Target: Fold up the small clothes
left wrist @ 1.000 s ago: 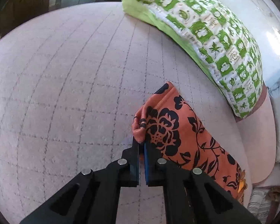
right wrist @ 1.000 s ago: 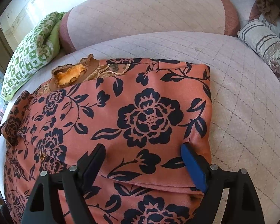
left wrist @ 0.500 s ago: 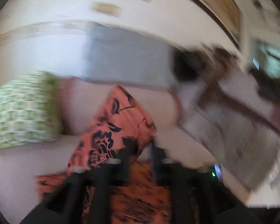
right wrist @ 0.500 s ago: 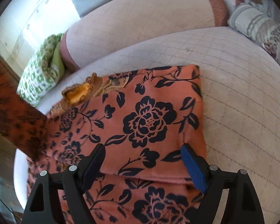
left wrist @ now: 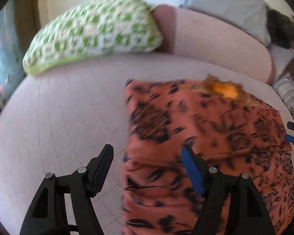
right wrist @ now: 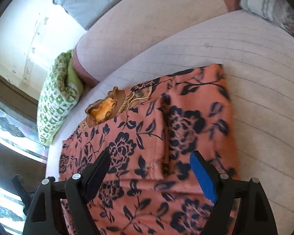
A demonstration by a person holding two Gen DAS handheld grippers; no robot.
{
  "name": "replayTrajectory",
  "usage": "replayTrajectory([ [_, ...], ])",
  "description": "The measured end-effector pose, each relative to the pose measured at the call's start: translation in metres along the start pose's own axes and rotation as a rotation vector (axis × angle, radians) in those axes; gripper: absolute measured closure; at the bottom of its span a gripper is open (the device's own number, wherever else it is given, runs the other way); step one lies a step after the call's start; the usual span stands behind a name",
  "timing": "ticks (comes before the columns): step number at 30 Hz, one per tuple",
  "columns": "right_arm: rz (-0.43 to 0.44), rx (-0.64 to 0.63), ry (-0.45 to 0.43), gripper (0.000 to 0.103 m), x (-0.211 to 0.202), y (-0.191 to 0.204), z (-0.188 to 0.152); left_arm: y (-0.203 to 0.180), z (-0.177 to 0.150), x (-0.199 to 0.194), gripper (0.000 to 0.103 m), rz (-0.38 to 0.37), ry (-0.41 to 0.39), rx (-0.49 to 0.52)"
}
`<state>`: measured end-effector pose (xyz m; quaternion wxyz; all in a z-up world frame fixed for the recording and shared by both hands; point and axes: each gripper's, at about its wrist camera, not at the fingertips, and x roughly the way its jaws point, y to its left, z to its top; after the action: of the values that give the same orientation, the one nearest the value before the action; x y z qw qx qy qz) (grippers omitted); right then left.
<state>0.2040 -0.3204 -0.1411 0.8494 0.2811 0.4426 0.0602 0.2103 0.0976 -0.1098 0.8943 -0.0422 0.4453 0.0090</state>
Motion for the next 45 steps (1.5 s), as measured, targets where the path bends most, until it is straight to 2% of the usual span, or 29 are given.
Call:
replayTrajectory([
  [3,-0.062,-0.034,0.049,0.018,0.028,0.011,0.009,0.008,-0.005,0.022,0.032,-0.007,0.038,-0.008],
  [4,-0.088,-0.041,0.087,0.027,0.039,0.013,0.008,0.008,-0.007,0.027,0.034,0.003,0.049,-0.011],
  [5,-0.128,-0.063,0.112,0.039,0.047,0.017,0.007,0.010,-0.010,0.036,0.042,0.001,0.061,-0.022],
  [6,-0.192,-0.122,0.115,0.046,0.051,0.026,0.005,0.011,-0.011,0.040,0.047,-0.020,0.067,-0.035],
  [7,-0.224,-0.173,0.123,0.072,0.053,0.034,0.004,0.011,-0.012,0.041,0.052,-0.022,0.050,-0.036],
  [8,-0.228,-0.190,0.130,0.089,0.053,0.039,0.003,0.010,-0.012,0.041,0.070,-0.038,0.041,-0.034],
  [10,-0.254,-0.251,0.088,0.091,0.044,0.053,0.002,0.010,-0.010,0.034,0.081,-0.057,0.031,-0.038],
  [13,-0.289,-0.308,-0.013,0.091,0.022,0.070,-0.001,0.014,-0.011,0.017,0.081,-0.073,-0.030,-0.034],
  [14,-0.322,-0.319,-0.022,0.090,0.025,0.069,-0.003,0.014,-0.014,0.020,0.072,-0.066,-0.017,-0.031],
  [15,-0.349,-0.321,-0.001,0.088,0.034,0.065,-0.006,0.015,-0.016,0.026,0.065,-0.051,0.015,-0.030],
  [17,-0.360,-0.284,0.135,0.079,0.061,0.048,-0.011,0.022,-0.019,0.027,0.059,-0.043,0.038,-0.045],
  [18,-0.332,-0.277,0.099,0.078,0.055,0.046,-0.013,0.027,-0.019,0.020,0.058,-0.052,0.025,-0.061],
  [19,-0.312,-0.270,0.076,0.072,0.049,0.046,-0.012,0.030,-0.016,0.013,0.055,-0.052,-0.002,-0.067],
  [21,-0.247,-0.208,0.026,0.062,0.038,0.044,-0.004,0.036,-0.006,-0.002,0.037,-0.055,-0.074,-0.074],
  [22,-0.221,-0.185,0.008,0.042,0.036,0.044,0.001,0.039,-0.001,-0.003,0.036,-0.053,-0.092,-0.070],
  [23,-0.206,-0.173,-0.009,0.034,0.036,0.046,0.008,0.039,0.005,-0.001,0.036,-0.052,-0.103,-0.059],
  [26,-0.201,-0.159,-0.023,0.034,0.051,0.047,0.030,0.035,0.024,0.029,0.036,-0.051,-0.056,-0.043],
  [27,-0.217,-0.156,-0.010,0.034,0.064,0.045,0.036,0.033,0.026,0.040,0.040,-0.043,-0.027,-0.038],
  [28,-0.235,-0.162,0.024,0.041,0.077,0.046,0.039,0.032,0.026,0.049,0.049,-0.032,0.011,-0.037],
  [29,-0.243,-0.175,0.094,0.078,0.097,0.045,0.039,0.033,0.024,0.064,0.065,-0.031,0.062,-0.041],
  [30,-0.281,-0.220,0.104,0.081,0.104,0.051,0.037,0.032,0.022,0.066,0.070,-0.039,0.048,-0.044],
  [32,-0.313,-0.309,0.073,0.089,0.099,0.068,0.034,0.026,0.022,0.060,0.088,-0.050,0.029,-0.010],
  [34,-0.364,-0.376,-0.004,0.089,0.088,0.081,0.030,0.019,0.021,0.057,0.088,-0.017,0.002,0.030],
  [35,-0.397,-0.378,-0.015,0.087,0.091,0.079,0.030,0.018,0.020,0.062,0.085,-0.008,0.012,0.028],
  [36,-0.426,-0.345,0.023,0.085,0.102,0.070,0.030,0.020,0.019,0.065,0.077,0.005,0.016,0.015],
  [37,-0.418,-0.305,0.067,0.080,0.110,0.060,0.029,0.022,0.019,0.061,0.072,0.015,0.006,0.001],
  [39,-0.377,-0.279,0.015,0.071,0.092,0.060,0.026,0.026,0.018,0.046,0.054,0.014,-0.012,-0.015],
  [41,-0.359,-0.271,-0.023,0.043,0.068,0.065,0.018,0.029,0.014,0.027,0.051,0.021,-0.053,-0.013],
  [45,-0.294,-0.246,-0.069,0.041,0.010,0.063,-0.025,0.033,-0.006,-0.021,0.040,-0.043,-0.126,-0.045],
])
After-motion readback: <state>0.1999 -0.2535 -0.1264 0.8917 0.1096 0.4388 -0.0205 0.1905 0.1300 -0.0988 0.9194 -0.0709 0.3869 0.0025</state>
